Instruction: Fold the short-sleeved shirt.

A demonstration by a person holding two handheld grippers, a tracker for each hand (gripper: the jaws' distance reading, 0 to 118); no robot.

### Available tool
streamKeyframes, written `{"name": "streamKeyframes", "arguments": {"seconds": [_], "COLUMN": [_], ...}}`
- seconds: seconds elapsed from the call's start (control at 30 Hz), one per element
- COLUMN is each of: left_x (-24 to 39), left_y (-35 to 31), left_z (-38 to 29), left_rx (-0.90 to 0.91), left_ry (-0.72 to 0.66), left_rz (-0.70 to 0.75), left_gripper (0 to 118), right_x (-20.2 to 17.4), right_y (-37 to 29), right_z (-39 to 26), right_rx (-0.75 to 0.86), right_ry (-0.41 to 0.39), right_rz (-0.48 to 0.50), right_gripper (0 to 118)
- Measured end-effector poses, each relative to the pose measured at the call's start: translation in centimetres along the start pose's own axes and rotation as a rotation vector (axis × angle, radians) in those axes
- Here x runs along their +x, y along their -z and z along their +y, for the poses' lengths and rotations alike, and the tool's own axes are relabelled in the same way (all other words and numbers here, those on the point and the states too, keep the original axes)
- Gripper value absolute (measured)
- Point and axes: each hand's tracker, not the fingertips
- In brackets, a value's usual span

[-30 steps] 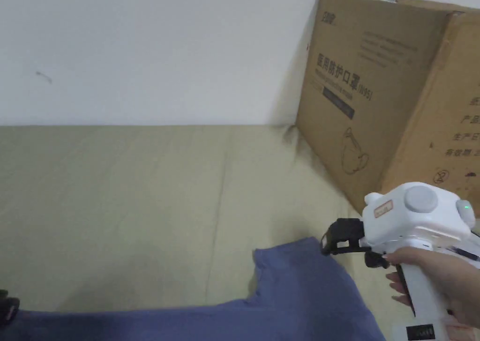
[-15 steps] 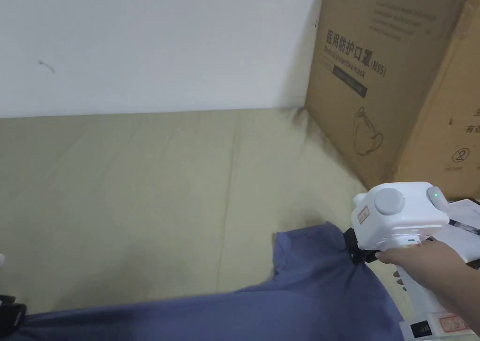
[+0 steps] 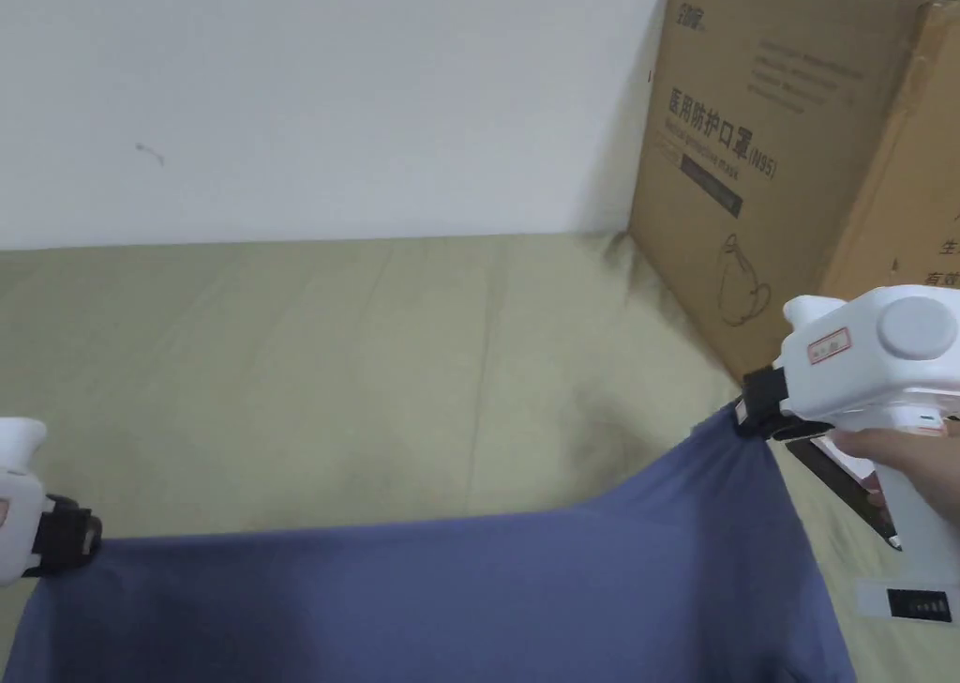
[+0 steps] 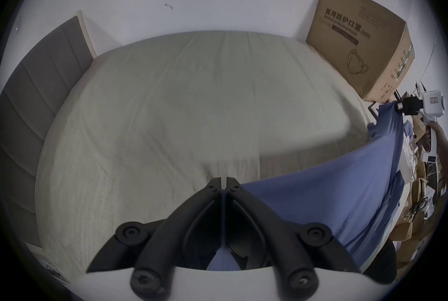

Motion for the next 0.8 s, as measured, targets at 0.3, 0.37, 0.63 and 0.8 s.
{"name": "streamKeyframes", "arguments": {"seconds": [0.3, 0.37, 0.63, 0.8], "left_x": [0.0, 0.0, 0.2, 1.3], "left_y": [-4.4, -5.4, -10.6, -12.7], "left_z": [-0.6, -2.1, -13.1, -20.2], "left_rx": [0.073, 0.079, 0.121, 0.108], "left_ry": [-0.007, -0.008, -0.054, -0.071], "left_rz": [-0.022, -0.027, -0.058, -0.064], "left_gripper": [0, 0, 0, 0], "right_x": [-0.3, -0.2, 1.3, 2.3], "right_y": [-5.7, -7.0, -12.8, -13.3], "right_z": [-3.6, -5.6, -17.2, -24.2], "right_rx": [0.102, 0.121, 0.129, 0.052], "right_ry": [-0.007, -0.010, 0.011, 0.051], "right_rz": [0.020, 0.021, 0.064, 0.053], "right_gripper": [0, 0, 0, 0]}}
